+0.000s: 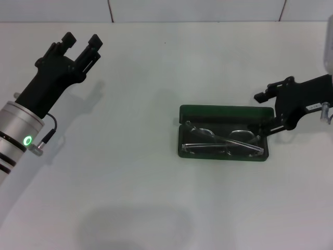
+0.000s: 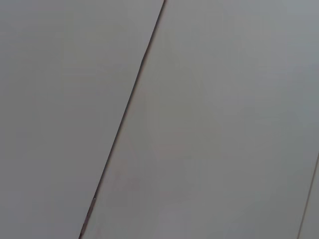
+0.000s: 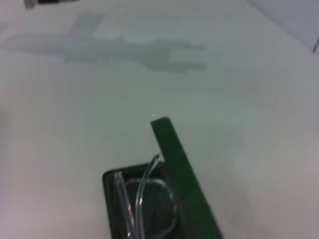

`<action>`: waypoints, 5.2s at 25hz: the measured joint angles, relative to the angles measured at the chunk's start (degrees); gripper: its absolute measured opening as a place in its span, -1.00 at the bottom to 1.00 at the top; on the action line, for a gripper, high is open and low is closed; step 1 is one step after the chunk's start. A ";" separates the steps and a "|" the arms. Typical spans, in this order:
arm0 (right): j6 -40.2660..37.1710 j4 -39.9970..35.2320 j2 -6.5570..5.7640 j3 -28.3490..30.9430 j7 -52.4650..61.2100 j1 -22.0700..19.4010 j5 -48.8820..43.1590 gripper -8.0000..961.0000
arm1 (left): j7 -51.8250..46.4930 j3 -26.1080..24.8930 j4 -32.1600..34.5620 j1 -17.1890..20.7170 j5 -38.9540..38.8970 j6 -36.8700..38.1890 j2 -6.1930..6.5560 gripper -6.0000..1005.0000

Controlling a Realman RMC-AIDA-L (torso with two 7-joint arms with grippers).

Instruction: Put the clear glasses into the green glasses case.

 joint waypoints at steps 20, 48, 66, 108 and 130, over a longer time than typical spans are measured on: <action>-5.42 -1.00 0.97 13.57 -7.68 -5.16 13.40 0.68 | -11.16 0.10 6.78 0.06 9.71 -6.15 0.77 0.51; -1.13 27.93 0.71 28.95 -38.92 -8.66 50.01 0.66 | -41.21 16.60 17.22 -18.42 42.84 -26.38 -0.79 0.52; 1.45 27.86 0.61 29.01 -40.29 -7.68 50.10 0.66 | -38.66 22.29 19.76 -14.23 42.18 -26.28 -0.76 0.52; -16.18 25.30 0.84 5.26 -39.16 0.41 32.73 0.66 | -6.45 9.87 24.63 12.77 30.26 9.08 3.09 0.52; -15.49 30.21 1.22 5.82 -44.93 -0.77 34.02 0.66 | -5.88 10.15 22.73 12.32 30.69 9.24 2.66 0.52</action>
